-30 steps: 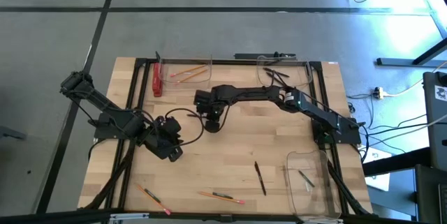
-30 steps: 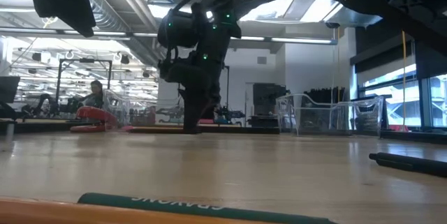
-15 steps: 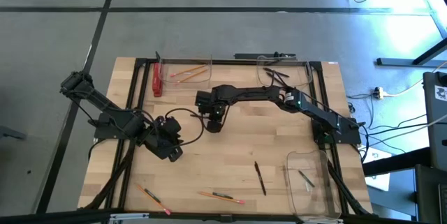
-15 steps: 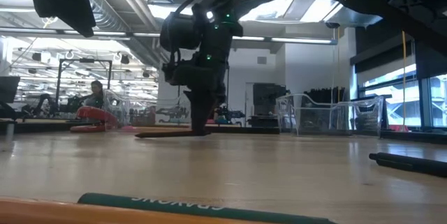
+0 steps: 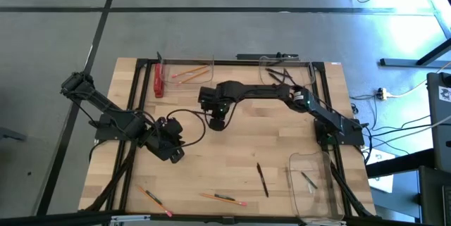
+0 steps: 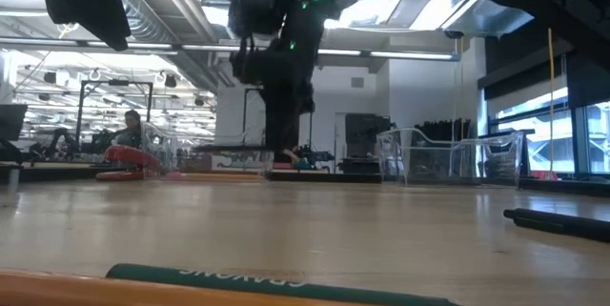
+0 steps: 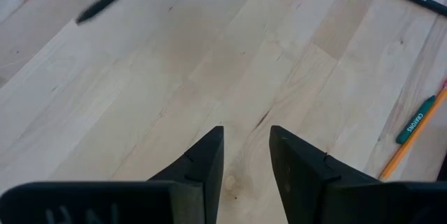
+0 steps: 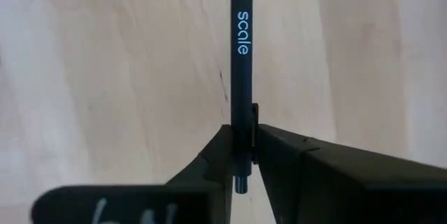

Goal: Sort crayons/erasers/pens/pencils in bins
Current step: Put the top black pen into the top right transparent bin

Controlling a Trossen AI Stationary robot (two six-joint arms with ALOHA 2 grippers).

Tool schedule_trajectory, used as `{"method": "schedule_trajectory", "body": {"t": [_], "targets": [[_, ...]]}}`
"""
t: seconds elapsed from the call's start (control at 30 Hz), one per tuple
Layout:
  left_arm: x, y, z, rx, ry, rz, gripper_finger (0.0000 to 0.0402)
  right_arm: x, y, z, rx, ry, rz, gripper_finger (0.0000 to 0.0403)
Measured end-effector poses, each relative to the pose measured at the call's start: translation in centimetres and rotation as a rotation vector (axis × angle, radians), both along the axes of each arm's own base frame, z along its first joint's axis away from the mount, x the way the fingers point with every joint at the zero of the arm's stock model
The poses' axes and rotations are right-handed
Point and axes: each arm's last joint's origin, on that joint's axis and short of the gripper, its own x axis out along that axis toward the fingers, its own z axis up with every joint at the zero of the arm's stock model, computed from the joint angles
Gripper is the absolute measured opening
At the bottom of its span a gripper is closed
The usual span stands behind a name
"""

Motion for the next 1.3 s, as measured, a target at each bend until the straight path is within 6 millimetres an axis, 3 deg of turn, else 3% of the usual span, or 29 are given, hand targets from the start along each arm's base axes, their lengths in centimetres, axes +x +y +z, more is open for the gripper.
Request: {"method": "schedule_trajectory", "body": {"t": [0.33, 0.73, 1.3], "targets": [[0.0, 0.0, 0.0, 0.0, 0.0, 0.0, 0.011, -2.4, -0.2, 4.7, -0.073, 0.019, -0.022, 0.0056], [0.0, 0.0, 0.0, 0.017, -0.008, 0.002, 0.011, -5.8, -1.8, 8.7, -0.181, 0.092, -0.09, 0.0056], [1.5, 1.8, 0.4, 0.096, -0.057, -0.001, 0.011, -13.5, -4.5, 16.1, -0.386, 0.146, -0.3, 0.0056]]}}
